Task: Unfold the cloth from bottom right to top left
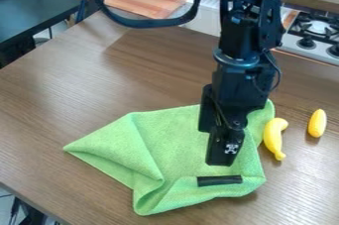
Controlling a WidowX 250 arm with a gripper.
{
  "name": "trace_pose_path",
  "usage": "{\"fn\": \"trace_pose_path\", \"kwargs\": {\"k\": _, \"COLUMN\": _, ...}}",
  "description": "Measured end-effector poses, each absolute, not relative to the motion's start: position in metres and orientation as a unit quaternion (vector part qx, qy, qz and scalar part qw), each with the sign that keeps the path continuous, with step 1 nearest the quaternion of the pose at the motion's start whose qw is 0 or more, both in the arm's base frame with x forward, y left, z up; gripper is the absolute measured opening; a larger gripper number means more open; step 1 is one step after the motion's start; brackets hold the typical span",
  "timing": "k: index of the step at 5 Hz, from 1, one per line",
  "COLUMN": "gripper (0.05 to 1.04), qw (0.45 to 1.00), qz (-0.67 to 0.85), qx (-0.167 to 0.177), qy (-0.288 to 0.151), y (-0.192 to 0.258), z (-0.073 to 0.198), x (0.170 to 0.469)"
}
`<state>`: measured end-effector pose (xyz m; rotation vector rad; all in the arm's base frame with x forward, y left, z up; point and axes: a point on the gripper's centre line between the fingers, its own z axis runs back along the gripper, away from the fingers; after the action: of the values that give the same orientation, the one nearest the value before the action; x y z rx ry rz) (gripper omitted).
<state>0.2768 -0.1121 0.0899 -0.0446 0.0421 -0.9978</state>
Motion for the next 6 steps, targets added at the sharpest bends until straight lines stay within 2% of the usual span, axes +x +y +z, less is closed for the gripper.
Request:
{"fn": "trace_pose_path", "kwargs": {"k": 1, "gripper": 1.0, "qw": 0.878, "qz": -0.476, "qx": -0.023, "qy": 0.036, "y": -0.111, "z": 0.08, "x": 0.275}}
{"fn": "trace_pose_path", "kwargs": {"k": 2, "gripper": 1.0, "qw": 0.883, "qz": -0.469, "qx": -0.02, "qy": 0.034, "y": -0.11, "z": 0.075, "x": 0.274}}
{"fn": "trace_pose_path", "kwargs": {"k": 4, "gripper": 1.0, "qw": 0.887, "qz": -0.462, "qx": -0.002, "qy": -0.008, "y": -0.118, "z": 0.071, "x": 0.26}}
{"fn": "trace_pose_path", "kwargs": {"k": 6, "gripper": 1.0, "qw": 0.894, "qz": -0.448, "qx": 0.007, "qy": -0.017, "y": -0.121, "z": 0.071, "x": 0.262}}
